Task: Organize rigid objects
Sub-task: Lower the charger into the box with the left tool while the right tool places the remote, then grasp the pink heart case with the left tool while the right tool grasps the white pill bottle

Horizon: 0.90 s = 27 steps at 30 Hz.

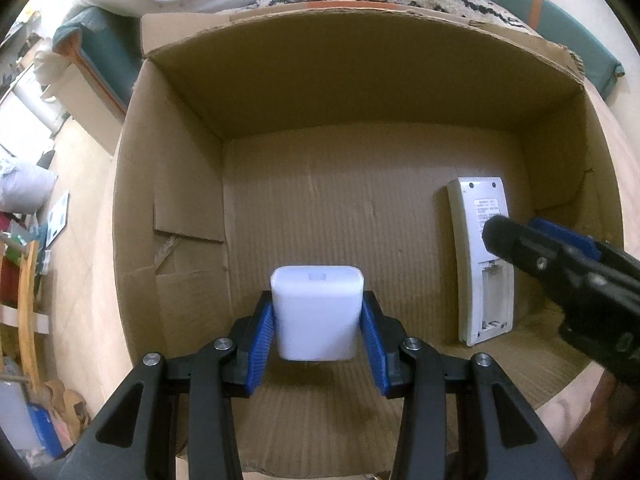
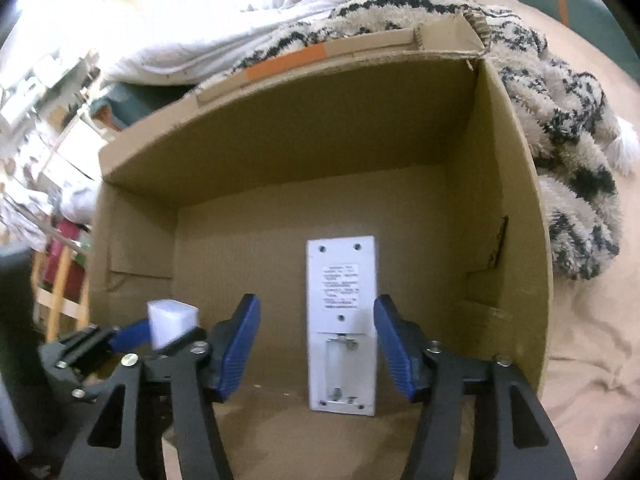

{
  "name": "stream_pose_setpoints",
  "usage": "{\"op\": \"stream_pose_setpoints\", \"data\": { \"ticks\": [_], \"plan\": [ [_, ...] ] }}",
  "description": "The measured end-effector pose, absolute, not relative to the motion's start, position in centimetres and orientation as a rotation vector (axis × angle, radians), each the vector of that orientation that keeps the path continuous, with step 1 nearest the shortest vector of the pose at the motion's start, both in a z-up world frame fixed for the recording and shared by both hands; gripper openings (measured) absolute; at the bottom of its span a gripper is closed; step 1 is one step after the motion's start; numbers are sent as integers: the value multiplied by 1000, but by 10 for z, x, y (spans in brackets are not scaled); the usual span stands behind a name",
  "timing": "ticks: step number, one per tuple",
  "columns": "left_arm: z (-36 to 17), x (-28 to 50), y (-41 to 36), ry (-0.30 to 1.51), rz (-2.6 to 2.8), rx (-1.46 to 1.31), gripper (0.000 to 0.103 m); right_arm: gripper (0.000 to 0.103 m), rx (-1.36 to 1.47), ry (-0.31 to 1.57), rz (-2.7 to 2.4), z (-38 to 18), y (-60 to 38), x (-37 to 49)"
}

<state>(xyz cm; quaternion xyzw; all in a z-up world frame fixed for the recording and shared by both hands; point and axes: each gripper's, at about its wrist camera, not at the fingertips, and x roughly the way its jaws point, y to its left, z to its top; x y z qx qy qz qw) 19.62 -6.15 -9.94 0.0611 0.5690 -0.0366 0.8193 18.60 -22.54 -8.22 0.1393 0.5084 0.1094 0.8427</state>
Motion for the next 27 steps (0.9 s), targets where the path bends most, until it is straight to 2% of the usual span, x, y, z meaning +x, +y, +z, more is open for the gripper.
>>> {"op": "stream_pose_setpoints", "data": {
  "ticks": [1, 6, 16, 27],
  "plan": [
    [-98, 195, -62, 1209, -82, 136, 42, 67, 302, 1066, 238, -81, -225, 186],
    [-94, 195, -67, 1186, -124, 115, 65, 79, 348, 1036, 271, -73, -225, 186],
    [-68, 189, -71, 1166, -116, 71, 66, 88, 348, 1015, 285, -64, -224, 180],
    [-23, 176, -40, 1055, -79, 78, 66, 88, 378, 956, 245, -41, -248, 153]
  ]
}}
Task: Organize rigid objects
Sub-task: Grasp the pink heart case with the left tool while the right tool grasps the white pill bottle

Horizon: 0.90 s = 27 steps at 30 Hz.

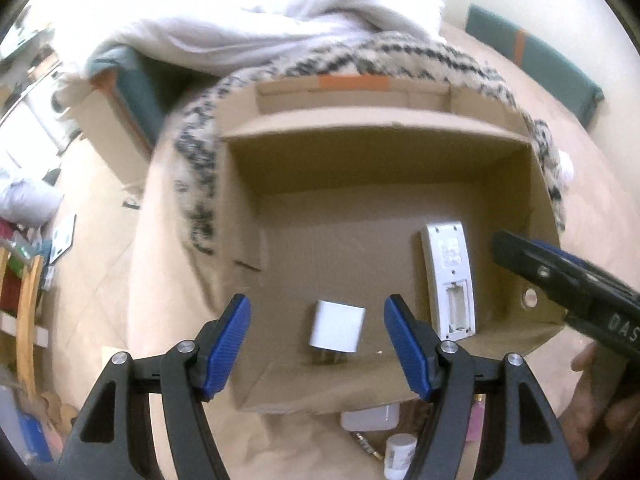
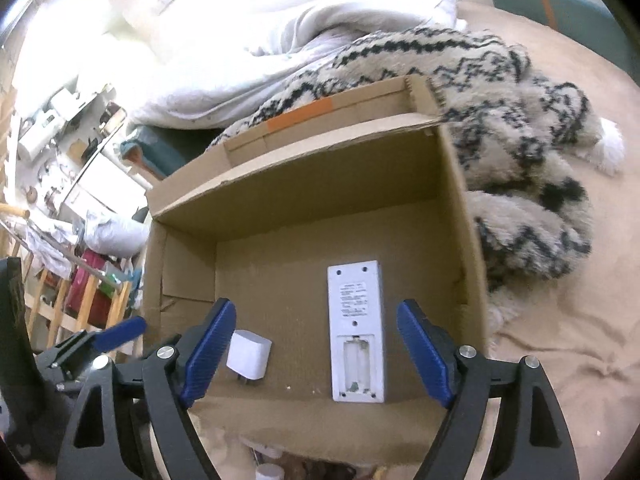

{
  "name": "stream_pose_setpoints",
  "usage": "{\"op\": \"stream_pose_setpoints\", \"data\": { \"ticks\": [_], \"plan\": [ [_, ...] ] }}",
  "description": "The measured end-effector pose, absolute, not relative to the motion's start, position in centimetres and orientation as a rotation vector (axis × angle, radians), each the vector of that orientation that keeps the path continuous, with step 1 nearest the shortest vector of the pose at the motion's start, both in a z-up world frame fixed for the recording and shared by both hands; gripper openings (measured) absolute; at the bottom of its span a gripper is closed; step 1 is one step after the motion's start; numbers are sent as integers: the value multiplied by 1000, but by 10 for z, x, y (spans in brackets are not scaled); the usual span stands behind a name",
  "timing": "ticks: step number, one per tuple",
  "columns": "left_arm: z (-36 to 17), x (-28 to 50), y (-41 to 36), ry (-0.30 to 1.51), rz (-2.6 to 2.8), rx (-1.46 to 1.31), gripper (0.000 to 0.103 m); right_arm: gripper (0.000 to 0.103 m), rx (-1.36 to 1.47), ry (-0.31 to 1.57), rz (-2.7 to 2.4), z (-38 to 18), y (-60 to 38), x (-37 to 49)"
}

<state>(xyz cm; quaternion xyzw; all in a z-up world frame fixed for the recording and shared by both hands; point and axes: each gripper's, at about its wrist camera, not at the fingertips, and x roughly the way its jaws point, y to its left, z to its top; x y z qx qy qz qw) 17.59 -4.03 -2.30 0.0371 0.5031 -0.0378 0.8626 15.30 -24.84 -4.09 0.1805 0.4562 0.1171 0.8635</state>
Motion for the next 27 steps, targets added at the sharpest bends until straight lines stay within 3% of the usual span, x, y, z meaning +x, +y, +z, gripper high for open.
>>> {"op": "stream_pose_setpoints", "data": {
  "ticks": [13, 27],
  "plan": [
    [-25, 122, 20, 1092, 17, -53, 66, 88, 358, 957, 249, -29, -254, 101],
    [-65, 110, 27, 1242, 27, -136, 66, 88, 463, 1120, 243, -64, -247, 67]
  ]
}}
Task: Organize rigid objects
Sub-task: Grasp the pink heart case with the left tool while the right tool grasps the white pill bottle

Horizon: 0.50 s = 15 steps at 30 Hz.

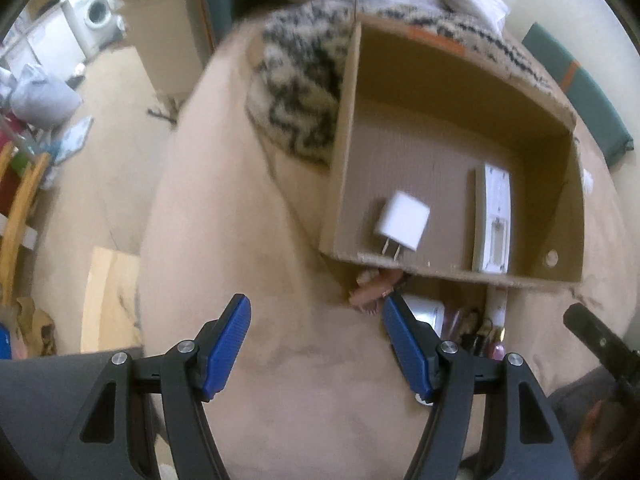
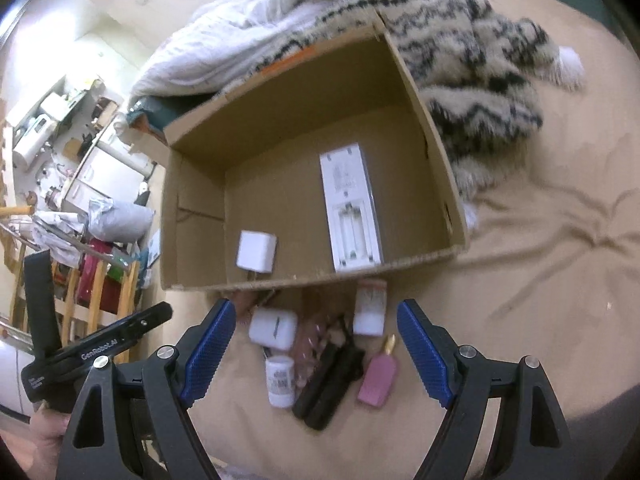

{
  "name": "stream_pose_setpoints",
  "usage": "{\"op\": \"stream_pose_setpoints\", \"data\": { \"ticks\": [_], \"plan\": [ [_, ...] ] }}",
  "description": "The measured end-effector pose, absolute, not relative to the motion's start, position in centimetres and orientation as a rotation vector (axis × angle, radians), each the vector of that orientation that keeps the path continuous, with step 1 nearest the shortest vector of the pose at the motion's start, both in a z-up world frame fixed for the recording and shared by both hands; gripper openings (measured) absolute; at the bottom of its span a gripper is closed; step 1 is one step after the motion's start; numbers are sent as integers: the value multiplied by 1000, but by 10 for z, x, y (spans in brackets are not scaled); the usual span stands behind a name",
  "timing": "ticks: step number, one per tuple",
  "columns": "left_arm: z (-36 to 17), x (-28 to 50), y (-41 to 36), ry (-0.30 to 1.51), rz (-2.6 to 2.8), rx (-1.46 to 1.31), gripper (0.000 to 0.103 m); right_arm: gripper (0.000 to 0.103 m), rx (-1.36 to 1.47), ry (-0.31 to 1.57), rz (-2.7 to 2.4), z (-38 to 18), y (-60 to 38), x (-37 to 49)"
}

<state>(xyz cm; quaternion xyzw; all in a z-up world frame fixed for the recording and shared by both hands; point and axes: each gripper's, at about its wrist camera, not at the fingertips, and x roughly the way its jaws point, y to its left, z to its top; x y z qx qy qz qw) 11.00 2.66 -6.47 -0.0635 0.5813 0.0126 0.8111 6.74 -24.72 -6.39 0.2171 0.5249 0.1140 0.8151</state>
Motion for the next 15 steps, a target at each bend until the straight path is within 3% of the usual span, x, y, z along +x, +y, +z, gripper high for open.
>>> {"op": "stream_pose_setpoints", "data": {
  "ticks": [10, 15],
  "plan": [
    [-116, 141, -14, 1348, -58, -11, 64, 88, 584, 1215, 241, -91, -253, 79],
    [-133, 153, -25, 1363, -77, 9, 43, 88, 638, 1246, 238, -100, -258, 79]
  ]
}}
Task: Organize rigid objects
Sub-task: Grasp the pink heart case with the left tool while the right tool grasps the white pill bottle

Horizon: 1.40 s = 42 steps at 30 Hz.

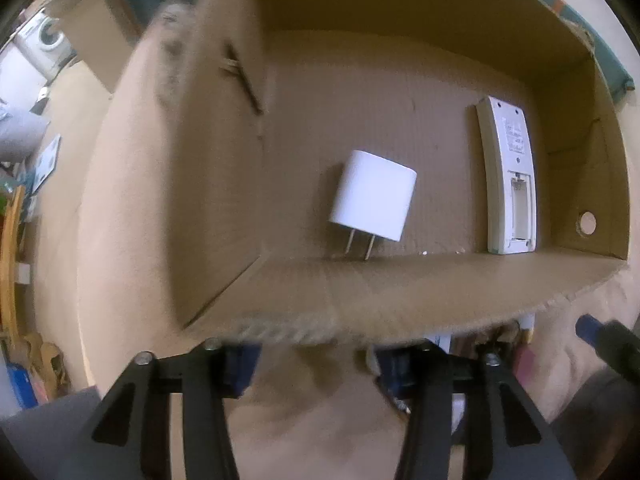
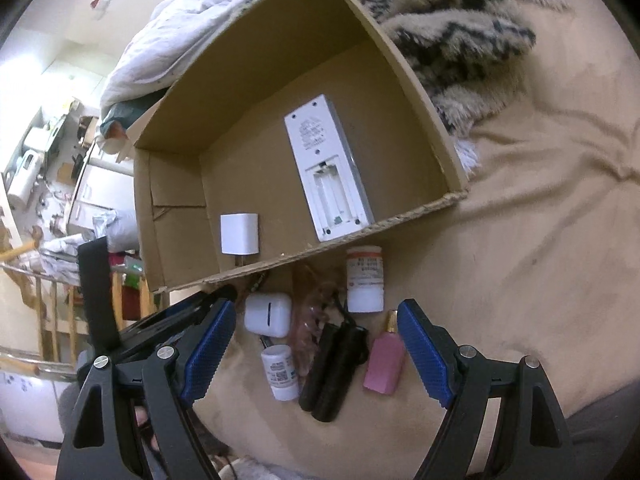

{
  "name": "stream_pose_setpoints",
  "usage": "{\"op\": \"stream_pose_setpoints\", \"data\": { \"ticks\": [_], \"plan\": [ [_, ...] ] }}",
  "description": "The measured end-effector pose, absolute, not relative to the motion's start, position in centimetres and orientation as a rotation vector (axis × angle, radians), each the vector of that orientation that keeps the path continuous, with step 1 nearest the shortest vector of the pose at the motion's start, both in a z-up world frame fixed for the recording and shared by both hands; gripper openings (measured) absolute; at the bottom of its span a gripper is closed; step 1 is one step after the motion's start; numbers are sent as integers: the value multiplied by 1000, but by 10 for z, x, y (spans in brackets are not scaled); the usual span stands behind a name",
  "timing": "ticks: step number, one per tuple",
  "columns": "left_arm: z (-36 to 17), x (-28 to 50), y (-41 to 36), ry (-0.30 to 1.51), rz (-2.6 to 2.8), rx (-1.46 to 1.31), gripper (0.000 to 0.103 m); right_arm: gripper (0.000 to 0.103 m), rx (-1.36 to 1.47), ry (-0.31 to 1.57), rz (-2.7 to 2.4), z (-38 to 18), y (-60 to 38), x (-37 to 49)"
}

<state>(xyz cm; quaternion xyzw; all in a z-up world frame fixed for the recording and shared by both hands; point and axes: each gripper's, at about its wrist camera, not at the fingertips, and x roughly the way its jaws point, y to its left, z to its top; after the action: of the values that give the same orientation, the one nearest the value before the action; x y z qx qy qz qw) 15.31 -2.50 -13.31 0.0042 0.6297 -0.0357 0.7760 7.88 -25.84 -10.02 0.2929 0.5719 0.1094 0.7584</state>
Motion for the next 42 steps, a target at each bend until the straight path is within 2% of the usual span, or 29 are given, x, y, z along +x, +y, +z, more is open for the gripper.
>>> {"op": "stream_pose_setpoints", "data": {
  "ticks": [1, 3, 10, 14, 15, 17, 19, 27, 30, 42],
  "plan": [
    [-138, 155, -27, 1375, -87, 6, 42, 88, 640, 1249, 239, -101, -258, 79],
    [-145, 157, -28, 1390, -100, -6, 32, 88, 634, 1255, 239, -102, -257, 80],
    [-143, 149, -23, 1412, -120, -43, 23, 88, 600, 1270, 283, -101, -248, 82],
    [-133, 132, -14, 1411, -101, -36, 21, 87, 734, 1392, 492, -121, -228, 82],
    [-131, 129, -13, 1413, -96, -39, 21, 82, 742, 1420, 526, -126, -220, 81],
    [-126, 120, -9, 1410, -82, -36, 21, 58, 700, 1454, 563, -129, -204, 80],
    [-122, 115, -2, 1402, -59, -40, 21, 51, 667, 1474, 573, -132, -193, 80],
    [-114, 95, 29, 1391, 14, -59, 21, 43, 366, 1501, 467, -145, -152, 81],
    [-109, 100, 22, 1383, 22, -46, 21, 29, 290, 1474, 442, -143, -143, 80],
    [-101, 92, 13, 1344, 36, -39, 21, 28, 331, 1348, 460, -109, -166, 62]
  ]
}}
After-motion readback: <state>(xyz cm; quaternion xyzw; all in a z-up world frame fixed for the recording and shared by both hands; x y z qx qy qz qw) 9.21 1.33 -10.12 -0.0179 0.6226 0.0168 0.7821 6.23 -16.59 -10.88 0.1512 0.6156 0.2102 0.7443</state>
